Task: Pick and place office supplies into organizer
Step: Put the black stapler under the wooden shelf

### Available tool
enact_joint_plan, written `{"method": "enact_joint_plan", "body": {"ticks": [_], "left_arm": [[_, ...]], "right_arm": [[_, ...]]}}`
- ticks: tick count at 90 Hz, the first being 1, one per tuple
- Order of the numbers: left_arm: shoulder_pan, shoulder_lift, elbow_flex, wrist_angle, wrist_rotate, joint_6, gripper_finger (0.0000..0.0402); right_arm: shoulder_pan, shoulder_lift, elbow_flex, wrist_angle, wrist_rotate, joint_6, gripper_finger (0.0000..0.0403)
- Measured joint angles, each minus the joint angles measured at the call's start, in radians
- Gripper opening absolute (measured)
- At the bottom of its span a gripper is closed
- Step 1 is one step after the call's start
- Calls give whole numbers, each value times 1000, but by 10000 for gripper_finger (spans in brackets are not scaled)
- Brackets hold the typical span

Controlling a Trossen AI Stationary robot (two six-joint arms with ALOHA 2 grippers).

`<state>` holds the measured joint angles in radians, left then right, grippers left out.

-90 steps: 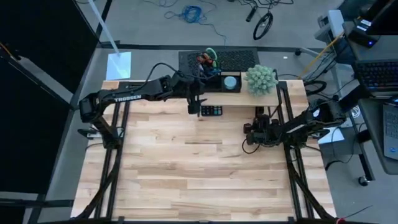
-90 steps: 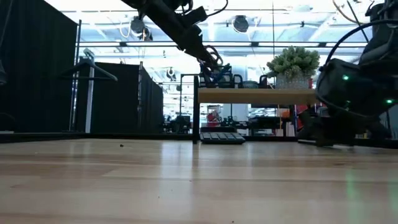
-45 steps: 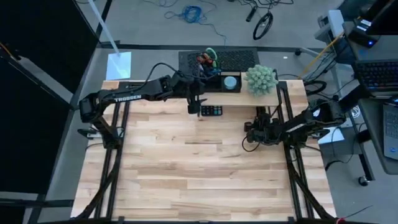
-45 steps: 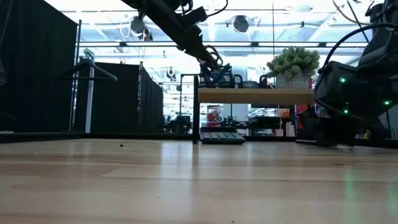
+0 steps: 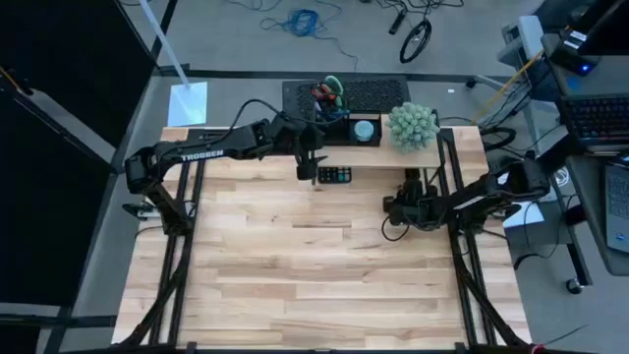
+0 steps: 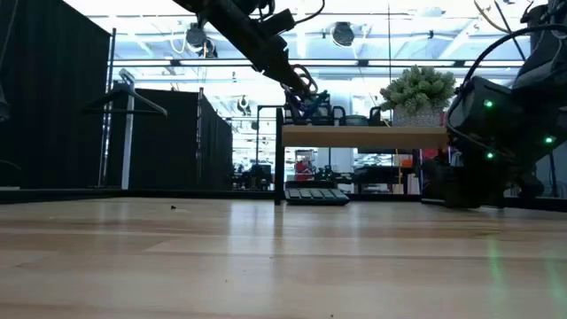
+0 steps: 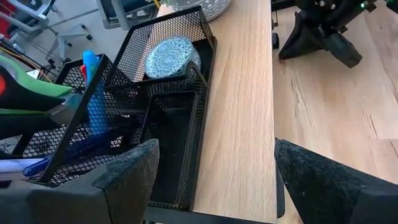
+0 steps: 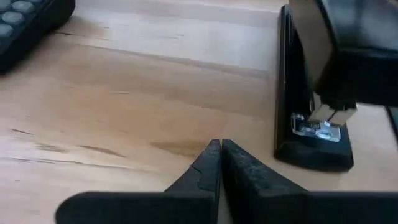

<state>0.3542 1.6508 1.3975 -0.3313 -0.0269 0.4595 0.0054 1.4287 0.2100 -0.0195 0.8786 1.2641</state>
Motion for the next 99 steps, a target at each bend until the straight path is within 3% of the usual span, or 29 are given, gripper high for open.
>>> {"method": "enact_joint_plan", "body": {"ticks": [31,43,72,87,99], "left_arm": [[0,0,0,0,0,1,309],[0,0,0,2,0,1,309],[0,0,0,6,0,1,309],[0,0,0,4,0,1,309],[0,0,0,-1,0,1,309]], "right_arm": [[89,-184,-1,-314,-92,119,0],[90,-198,-5,-415,-57,202,0],[19,-169,-6,-345,21,185,0],[-41,-113,-6,-200,32,48,0],[-78,-75,-6,-173,39,30,0]]}}
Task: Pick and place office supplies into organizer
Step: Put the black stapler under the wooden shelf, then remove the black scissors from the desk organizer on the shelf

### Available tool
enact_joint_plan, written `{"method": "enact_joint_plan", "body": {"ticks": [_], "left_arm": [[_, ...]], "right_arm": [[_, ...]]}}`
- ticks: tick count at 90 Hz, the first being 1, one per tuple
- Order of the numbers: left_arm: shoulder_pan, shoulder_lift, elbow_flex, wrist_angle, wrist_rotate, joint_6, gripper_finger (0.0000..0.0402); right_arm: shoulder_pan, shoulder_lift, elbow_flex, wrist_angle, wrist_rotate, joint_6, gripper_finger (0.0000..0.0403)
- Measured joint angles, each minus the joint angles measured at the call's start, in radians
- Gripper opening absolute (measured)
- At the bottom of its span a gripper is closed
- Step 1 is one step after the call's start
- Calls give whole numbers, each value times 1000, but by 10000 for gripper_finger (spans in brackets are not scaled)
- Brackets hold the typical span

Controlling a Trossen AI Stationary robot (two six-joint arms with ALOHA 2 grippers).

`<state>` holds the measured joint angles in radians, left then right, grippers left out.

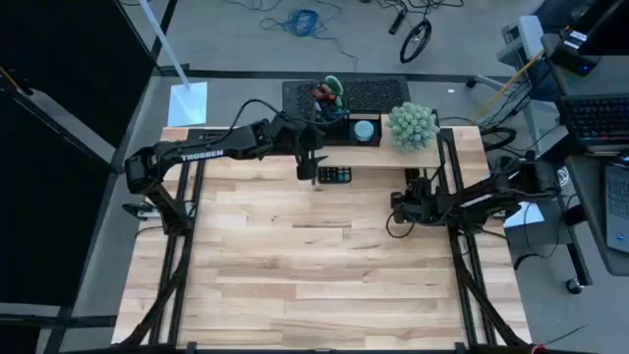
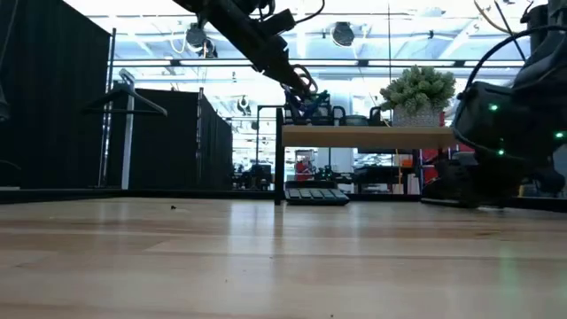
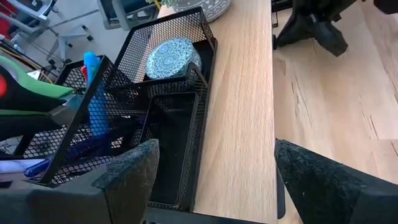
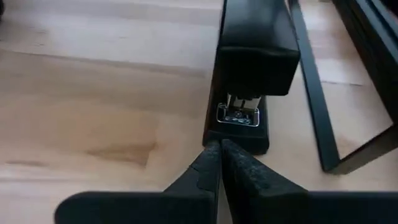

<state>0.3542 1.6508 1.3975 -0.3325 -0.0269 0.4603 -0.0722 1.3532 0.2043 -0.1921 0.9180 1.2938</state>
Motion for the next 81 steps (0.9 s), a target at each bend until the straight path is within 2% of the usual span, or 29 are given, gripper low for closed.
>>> {"method": "enact_joint_plan", "body": {"ticks": [16,34,61,81], "left_arm": [[0,0,0,0,0,0,309],[0,0,0,3,0,0,309],[0,0,0,2,0,0,309],[0,0,0,9,-9,16,309]], "right_arm": [[-7,24,1,19,6,-1,0],[-7,52,0,145,1,-88,0],[2,57,1,163,-5,-106,0],[92,-21,38,167,-135,-221,0]]}}
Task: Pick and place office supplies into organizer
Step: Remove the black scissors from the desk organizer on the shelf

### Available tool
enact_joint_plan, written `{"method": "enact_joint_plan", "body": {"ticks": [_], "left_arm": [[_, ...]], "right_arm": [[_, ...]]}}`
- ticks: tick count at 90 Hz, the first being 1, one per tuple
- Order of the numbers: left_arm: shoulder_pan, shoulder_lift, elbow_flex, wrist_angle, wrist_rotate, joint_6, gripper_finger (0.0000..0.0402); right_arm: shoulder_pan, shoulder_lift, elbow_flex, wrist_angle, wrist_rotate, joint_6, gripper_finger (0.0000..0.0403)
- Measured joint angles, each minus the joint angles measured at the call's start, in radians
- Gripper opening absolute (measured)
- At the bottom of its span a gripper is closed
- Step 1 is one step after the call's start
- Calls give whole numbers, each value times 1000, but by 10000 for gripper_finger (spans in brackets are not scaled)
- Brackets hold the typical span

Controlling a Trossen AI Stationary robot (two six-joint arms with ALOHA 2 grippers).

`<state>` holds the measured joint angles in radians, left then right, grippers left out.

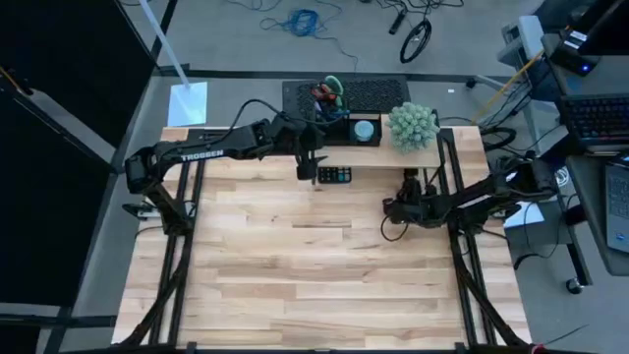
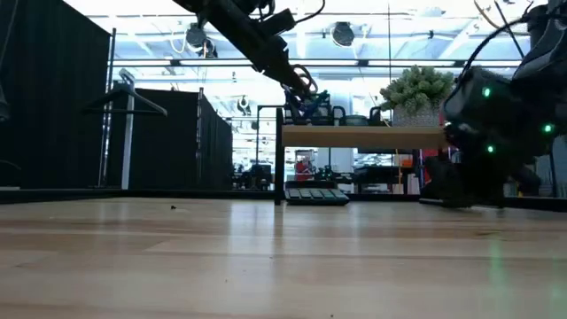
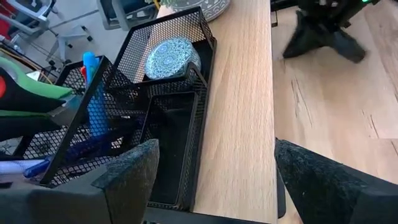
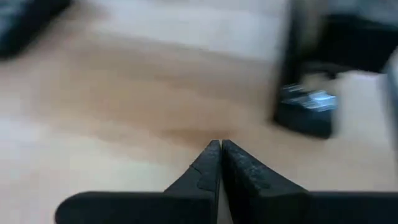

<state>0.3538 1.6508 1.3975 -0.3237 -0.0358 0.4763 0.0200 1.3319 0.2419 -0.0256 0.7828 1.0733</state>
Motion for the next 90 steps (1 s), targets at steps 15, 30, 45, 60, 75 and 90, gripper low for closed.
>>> {"method": "enact_joint_plan", "body": {"ticks": [15,30,45,60,75,90], "left_arm": [[0,0,0,0,-72,2,309],[-2,0,0,-17,-72,-73,309],[-6,0,0,-71,-68,-130,309],[-5,-8,13,-190,-12,-156,309],[-6,-90,13,-299,40,-182,309],[-9,-176,11,-439,34,-203,309]], "right_arm": [[67,-103,46,1,-38,-137,0],[88,-212,91,0,-135,-355,0],[87,-322,110,0,-190,-488,0],[87,-422,110,-1,-234,-556,0],[87,-458,110,-1,-260,-588,0],[87,-451,110,-5,-260,-602,0]]}}
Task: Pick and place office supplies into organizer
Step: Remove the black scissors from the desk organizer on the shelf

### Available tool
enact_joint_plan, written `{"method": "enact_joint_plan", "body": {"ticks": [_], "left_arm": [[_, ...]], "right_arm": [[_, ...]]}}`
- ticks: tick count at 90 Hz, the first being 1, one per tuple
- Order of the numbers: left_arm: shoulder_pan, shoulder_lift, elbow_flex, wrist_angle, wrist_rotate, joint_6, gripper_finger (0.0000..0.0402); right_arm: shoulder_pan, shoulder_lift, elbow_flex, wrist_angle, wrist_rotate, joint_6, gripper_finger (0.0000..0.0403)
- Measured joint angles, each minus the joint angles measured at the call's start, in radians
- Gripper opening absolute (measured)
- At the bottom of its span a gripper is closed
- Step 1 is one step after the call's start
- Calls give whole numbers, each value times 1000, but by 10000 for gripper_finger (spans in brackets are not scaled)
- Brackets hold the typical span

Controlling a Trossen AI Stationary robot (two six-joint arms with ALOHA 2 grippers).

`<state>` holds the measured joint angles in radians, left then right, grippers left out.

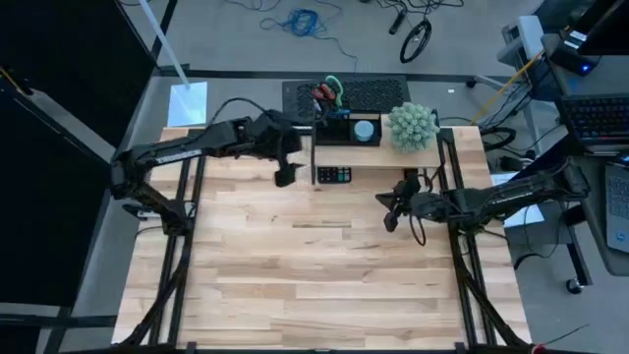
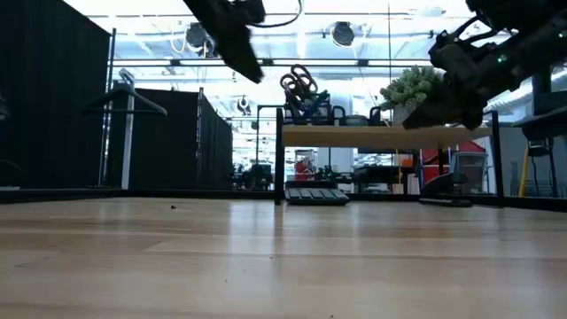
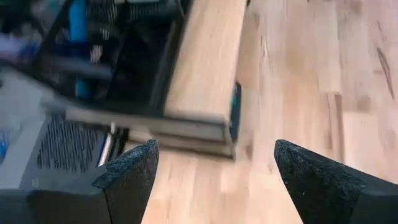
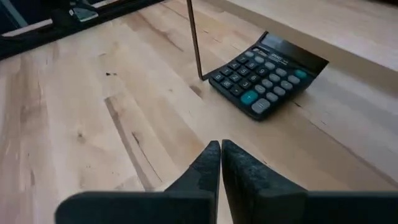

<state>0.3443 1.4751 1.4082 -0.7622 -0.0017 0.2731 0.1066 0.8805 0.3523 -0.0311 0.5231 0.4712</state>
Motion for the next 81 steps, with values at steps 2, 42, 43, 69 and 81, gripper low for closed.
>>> {"method": "enact_joint_plan", "body": {"ticks": [2,42,43,69,81], "left_arm": [[0,-13,0,-19,0,-4,309],[-5,-69,-40,-131,-9,-134,309],[-5,-68,-44,-129,-10,-135,309],[-18,-134,-221,107,28,-164,309],[-27,-218,-330,335,38,-190,309]], "right_arm": [[0,1,0,0,0,-2,0],[0,14,0,4,1,-13,0],[0,15,0,5,1,-13,0],[0,17,0,42,1,-15,0],[0,17,0,73,1,-15,0]]}}
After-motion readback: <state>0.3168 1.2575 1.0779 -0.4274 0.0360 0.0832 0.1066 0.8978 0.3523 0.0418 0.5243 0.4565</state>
